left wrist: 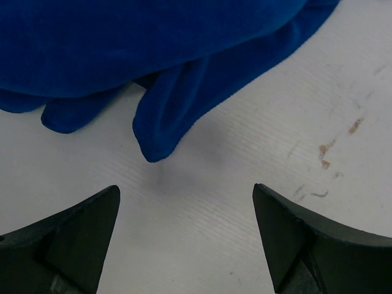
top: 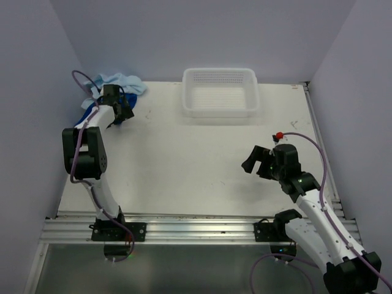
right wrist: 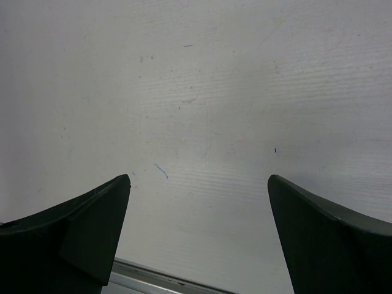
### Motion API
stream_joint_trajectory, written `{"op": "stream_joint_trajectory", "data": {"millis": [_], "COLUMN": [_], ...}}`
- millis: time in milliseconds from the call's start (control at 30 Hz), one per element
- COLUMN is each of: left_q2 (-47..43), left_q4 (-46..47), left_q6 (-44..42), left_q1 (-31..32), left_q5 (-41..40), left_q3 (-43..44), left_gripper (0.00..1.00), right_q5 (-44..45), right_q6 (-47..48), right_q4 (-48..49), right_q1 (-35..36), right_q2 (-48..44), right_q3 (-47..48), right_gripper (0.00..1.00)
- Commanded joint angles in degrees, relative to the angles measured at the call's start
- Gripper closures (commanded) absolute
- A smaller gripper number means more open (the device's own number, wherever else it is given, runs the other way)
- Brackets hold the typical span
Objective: Roll the towels
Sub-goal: Grab a towel with the left arm
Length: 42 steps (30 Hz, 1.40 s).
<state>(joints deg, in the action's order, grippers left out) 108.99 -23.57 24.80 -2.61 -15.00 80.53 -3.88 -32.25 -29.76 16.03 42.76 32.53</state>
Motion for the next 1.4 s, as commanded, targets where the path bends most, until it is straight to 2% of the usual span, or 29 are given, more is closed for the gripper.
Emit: {"op": "stream_joint_trajectory", "data": {"millis": [0, 200, 300, 400, 433, 500, 533, 633, 733, 867, 967, 1100, 1133, 1200, 1233, 1333, 1367], "left_q2": [3.24, 9.57, 11.07, 12.99, 13.26, 13.36, 12.92, 8.01, 1.15, -3.16, -9.56, -26.14, -29.07, -37.33, -40.14, -48.77, -51.31], "left_q4": [3.00, 3.27, 6.77, 6.96, 7.05, 6.96, 6.96, 8.97, 12.93, 7.86, 6.61, 11.43, 12.31, 12.76, 13.20, 15.66, 16.45], "left_q6": [0.43, 1.57, 0.96, 0.60, 0.43, 0.34, 0.34, 0.51, 0.17, 1.13, 4.37, 10.79, 12.28, 13.08, 13.17, 13.60, 14.74], "left_q1": [-2.92, -6.52, -7.41, -7.50, -7.50, -7.58, -7.58, -7.85, -7.93, -8.99, -9.08, -8.90, -8.38, -5.49, -3.47, 10.83, 19.84], "left_q5": [-0.82, 2.69, 5.25, 6.65, 7.00, 7.09, 7.18, 7.44, 7.89, 10.34, 14.38, 22.01, 22.91, 23.44, 23.09, 19.32, 15.48], "left_q3": [4.54, 9.46, 9.64, 11.22, 11.49, 11.67, 11.40, 7.73, 5.51, 11.92, 12.46, 1.32, -4.27, -9.93, -15.79, -25.91, -28.04], "left_gripper": [0.07, 0.09, 0.13, 0.30, 0.43, 0.60, 0.78, 1.00, 1.00, 1.00, 1.00, 1.00, 1.00, 1.00, 1.00, 1.00, 1.00], "right_q5": [-1.48, -1.22, -1.04, -0.69, -0.60, -0.51, -0.78, -1.74, -1.83, -0.08, 0.80, 2.55, 2.56, 2.56, 2.13, 0.46, 0.02], "right_q6": [1.31, 1.40, 1.58, 1.58, 1.58, 1.40, 1.31, 1.05, 0.79, 0.26, 0.26, 1.40, 1.31, 1.05, 0.53, -1.49, -2.11], "right_q4": [2.78, 3.30, 2.87, 2.51, 2.34, 2.51, 2.43, 1.55, 0.93, -0.38, -2.32, -6.27, -7.58, -8.73, -8.82, -8.56, -8.48], "right_q1": [0.32, 0.32, 0.23, 0.31, 0.32, 0.23, 0.31, 0.23, 0.23, 0.31, 0.32, 0.32, 0.32, 0.31, 0.32, 0.31, 0.32], "right_q2": [0.30, 1.44, 2.32, 3.38, 3.55, 3.99, 4.17, 4.17, 3.12, 1.45, 0.57, -1.01, -1.45, -3.21, -3.73, -5.58, -5.93], "right_q3": [0.16, 0.25, 0.51, 0.78, 0.86, 0.95, 1.04, 2.01, 2.88, 6.66, 10.44, 13.95, 14.13, 14.05, 13.87, 12.21, 11.25], "right_gripper": [0.01, 0.01, 0.01, 0.01, 0.01, 0.01, 0.01, 0.01, 0.01, 0.02, 0.02, 0.02, 0.02, 0.02, 0.02, 0.02, 0.02]}}
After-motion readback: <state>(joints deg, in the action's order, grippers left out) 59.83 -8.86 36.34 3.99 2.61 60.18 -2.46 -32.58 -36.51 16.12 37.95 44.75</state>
